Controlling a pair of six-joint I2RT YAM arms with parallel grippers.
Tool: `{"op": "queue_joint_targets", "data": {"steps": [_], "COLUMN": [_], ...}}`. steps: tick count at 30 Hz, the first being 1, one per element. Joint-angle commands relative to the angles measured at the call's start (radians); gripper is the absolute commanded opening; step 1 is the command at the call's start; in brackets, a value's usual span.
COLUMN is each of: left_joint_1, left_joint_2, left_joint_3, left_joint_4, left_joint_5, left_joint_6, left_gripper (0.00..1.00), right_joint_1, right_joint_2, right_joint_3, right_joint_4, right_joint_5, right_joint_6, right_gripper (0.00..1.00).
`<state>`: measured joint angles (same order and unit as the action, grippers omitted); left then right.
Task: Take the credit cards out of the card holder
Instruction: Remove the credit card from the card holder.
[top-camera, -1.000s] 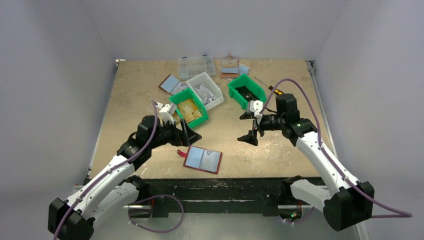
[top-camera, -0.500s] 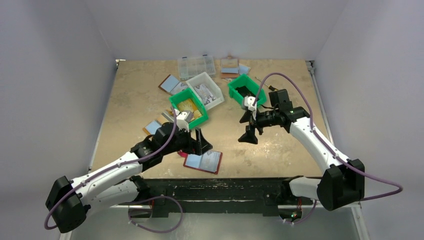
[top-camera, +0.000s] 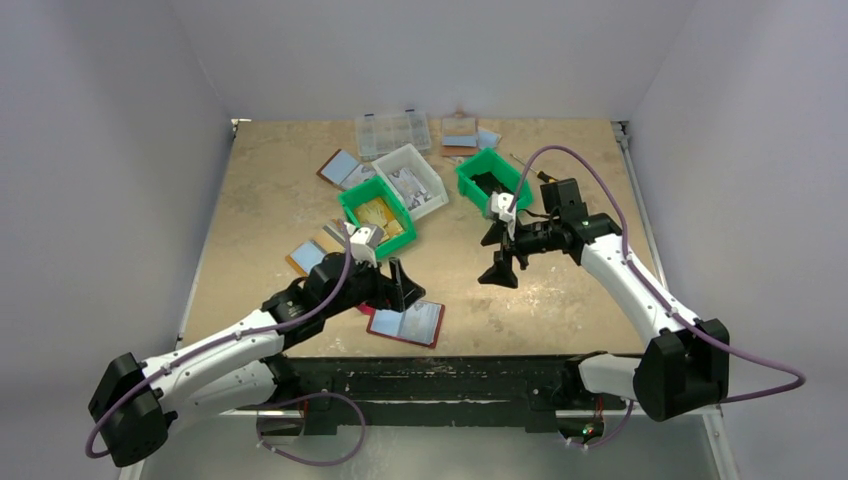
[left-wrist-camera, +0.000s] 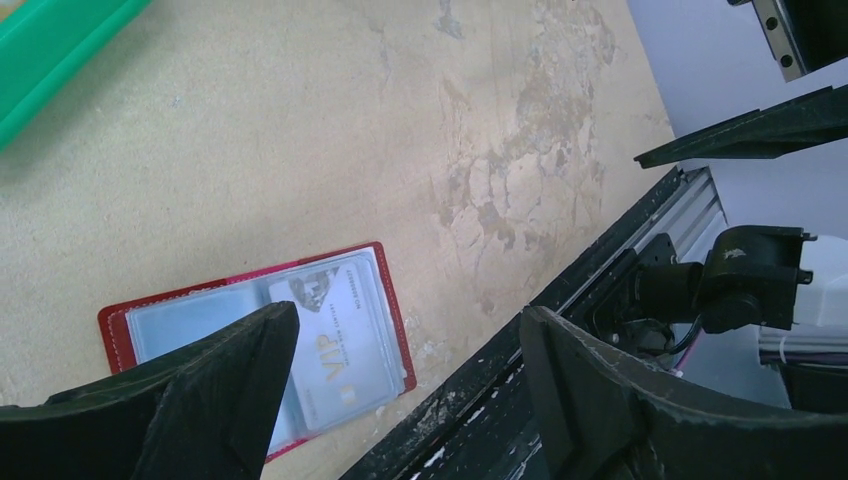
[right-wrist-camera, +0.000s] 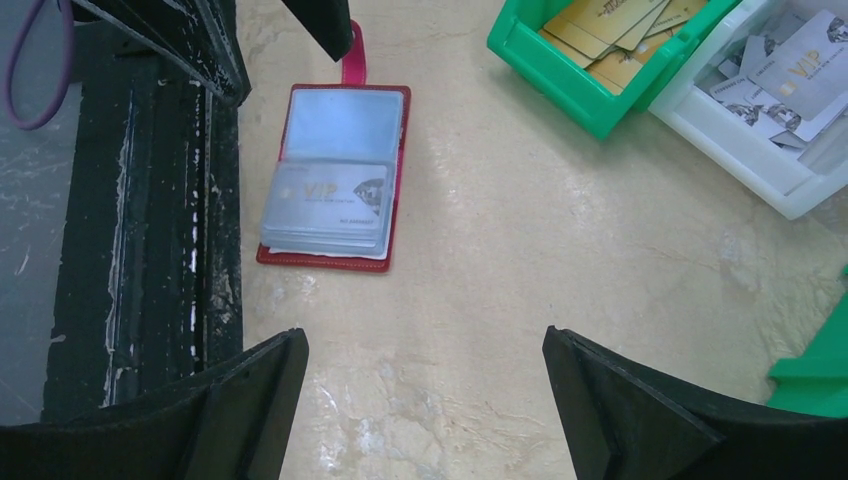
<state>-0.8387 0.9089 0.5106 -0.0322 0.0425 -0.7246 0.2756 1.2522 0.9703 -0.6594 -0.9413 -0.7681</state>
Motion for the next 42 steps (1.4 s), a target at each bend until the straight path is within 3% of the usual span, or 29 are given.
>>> {"op": "queue_joint_targets", "data": {"steps": [1, 18, 42], "left_joint_1": [-0.004, -0.004, -0.005], "left_joint_2": [-0.063, -0.151, -0.057], "left_joint_3": [-0.052, -0.163, -0.172], "left_joint_4": [0.096, 0.135, 0.187], "left_joint_5": [-0.039, -0.073, -0.047], "left_joint_6": [-0.038, -0.076, -0.100], "left_gripper": [0.87, 0.89, 0.89], "right_joint_1": [-0.009, -0.026, -0.026], "right_joint_2": [-0.027, 0.003, -0.025], "right_joint_3": [-0.012, -0.038, -0.062], "right_joint_4": [0.015, 0.029, 0.042], "right_joint_5": [-0.056, -0.032, -0.038], "right_joint_6": [-0.026, -0.059, -0.088], "right_gripper": [0.99, 0.99, 0.99]}}
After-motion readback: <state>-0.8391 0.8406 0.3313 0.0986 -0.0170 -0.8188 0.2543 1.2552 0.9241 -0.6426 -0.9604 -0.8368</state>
